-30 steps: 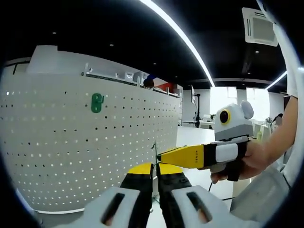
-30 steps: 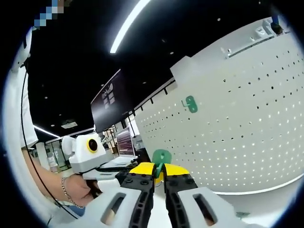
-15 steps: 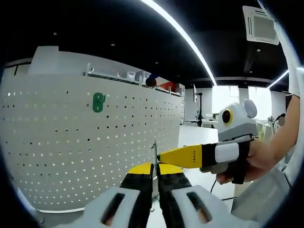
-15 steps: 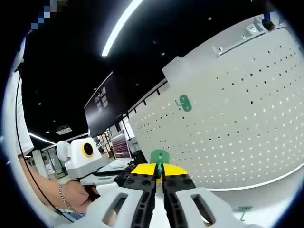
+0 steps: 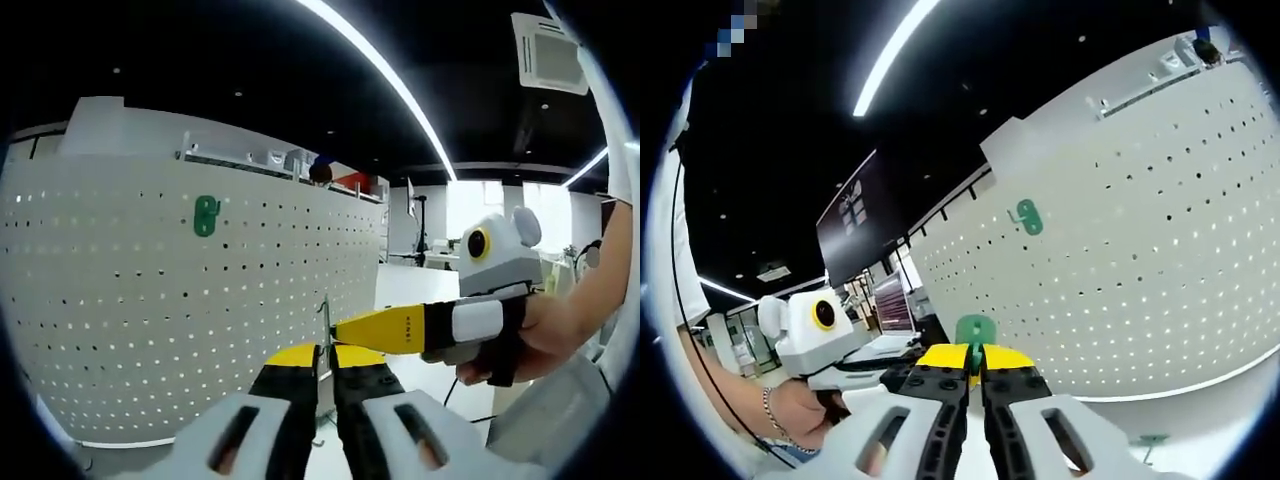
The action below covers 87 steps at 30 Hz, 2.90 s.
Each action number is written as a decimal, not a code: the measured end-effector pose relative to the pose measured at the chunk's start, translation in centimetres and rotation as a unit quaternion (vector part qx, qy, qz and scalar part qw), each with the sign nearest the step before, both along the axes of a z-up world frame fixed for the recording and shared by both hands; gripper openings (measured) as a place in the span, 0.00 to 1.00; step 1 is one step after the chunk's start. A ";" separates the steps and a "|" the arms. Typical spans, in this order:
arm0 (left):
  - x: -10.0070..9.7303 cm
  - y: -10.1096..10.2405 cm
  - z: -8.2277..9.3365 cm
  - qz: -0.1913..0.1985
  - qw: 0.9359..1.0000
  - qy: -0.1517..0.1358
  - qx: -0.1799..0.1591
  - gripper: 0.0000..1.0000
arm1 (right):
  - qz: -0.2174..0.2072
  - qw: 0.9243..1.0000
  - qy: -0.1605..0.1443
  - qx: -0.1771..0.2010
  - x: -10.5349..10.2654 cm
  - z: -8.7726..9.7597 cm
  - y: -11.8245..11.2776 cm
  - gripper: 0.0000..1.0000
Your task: Insert the hook assembly into the mounting plate slot until the hook locks in place.
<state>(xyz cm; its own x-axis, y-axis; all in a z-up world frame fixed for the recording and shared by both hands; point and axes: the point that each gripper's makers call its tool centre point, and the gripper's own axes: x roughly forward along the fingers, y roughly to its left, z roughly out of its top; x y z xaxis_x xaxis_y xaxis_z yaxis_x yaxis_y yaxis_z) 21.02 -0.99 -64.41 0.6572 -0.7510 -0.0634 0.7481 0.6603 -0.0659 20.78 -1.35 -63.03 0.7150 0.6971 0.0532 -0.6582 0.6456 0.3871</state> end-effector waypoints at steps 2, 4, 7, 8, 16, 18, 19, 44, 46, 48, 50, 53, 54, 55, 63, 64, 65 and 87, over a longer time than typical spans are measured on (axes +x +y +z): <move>-0.1 -0.1 -0.1 -0.003 1.000 0.008 -0.003 0.12 | -0.003 1.000 0.005 0.006 0.1 0.0 -0.1 0.01; 0.1 0.0 -0.4 0.001 1.000 0.015 0.000 0.18 | -0.003 1.000 0.005 0.004 0.2 0.0 -0.2 0.01; 0.1 0.0 -0.6 0.001 1.000 0.021 0.001 0.24 | -0.003 1.000 0.006 0.004 0.1 -0.1 -0.2 0.01; 0.0 0.0 -0.7 0.000 1.000 0.023 0.003 0.27 | -0.003 1.000 0.006 0.003 0.1 -0.2 -0.2 0.01; -0.1 -0.6 -1.6 -0.009 0.999 0.032 0.013 0.58 | -0.004 1.000 0.010 0.000 0.1 -0.4 -0.3 0.01; -0.2 -0.8 -2.0 -0.011 0.999 0.036 0.020 0.64 | -0.004 1.000 0.010 0.000 0.1 -0.5 -0.3 0.01; -0.3 -0.9 -2.1 -0.012 0.999 0.035 0.025 0.67 | -0.004 1.000 0.010 0.000 0.1 -0.4 -0.3 0.01; -0.3 -0.7 -3.4 -0.006 0.998 0.047 0.048 0.83 | -0.047 0.975 -0.092 -0.196 0.5 0.1 -0.5 0.01; -0.3 -0.6 -3.5 -0.005 0.998 0.047 0.051 0.83 | -0.049 0.976 -0.089 -0.193 0.6 0.1 -0.7 0.01; -0.4 -0.6 -3.6 -0.007 0.997 0.052 0.049 0.82 | -0.050 0.977 -0.086 -0.189 0.8 0.2 -0.8 0.01; -0.3 -0.5 -3.8 -0.006 0.997 0.053 0.050 0.82 | -0.053 0.978 -0.083 -0.183 1.0 0.4 -0.9 0.01; -0.5 -0.5 -4.0 -0.007 0.997 0.053 0.055 0.82 | -0.054 0.980 -0.076 -0.174 1.4 0.5 -0.9 0.01; -0.5 -0.5 -4.1 -0.008 0.997 0.053 0.056 0.81 | -0.055 0.981 -0.073 -0.172 1.6 0.6 -1.0 0.01; -0.5 -0.5 -4.2 -0.009 0.997 0.053 0.058 0.81 | -0.057 0.981 -0.072 -0.170 1.7 0.7 -1.0 0.01; -0.9 0.1 -4.9 -0.006 0.996 0.058 0.062 0.81 | -0.085 0.983 -0.059 -0.152 3.6 1.7 -2.1 0.01; -0.9 0.2 -5.0 -0.006 0.996 0.058 0.062 0.81 | -0.087 0.983 -0.058 -0.151 3.8 1.9 -2.2 0.01; -1.0 0.2 -5.1 -0.005 0.996 0.058 0.063 0.81 | -0.089 0.983 -0.059 -0.150 4.1 2.0 -2.3 0.01; -2.5 2.0 -7.5 0.003 0.995 0.074 0.073 0.79 | -0.144 0.976 -0.075 -0.144 9.0 6.0 -3.9 0.01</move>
<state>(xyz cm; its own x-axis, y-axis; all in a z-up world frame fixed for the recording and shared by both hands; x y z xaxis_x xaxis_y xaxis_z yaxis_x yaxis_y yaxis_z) 18.51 0.98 -71.91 0.6372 -0.7227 -0.2676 0.7332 0.6755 -0.0785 29.74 -5.27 -57.07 0.8832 0.4689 0.0035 -0.4678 0.8806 0.0755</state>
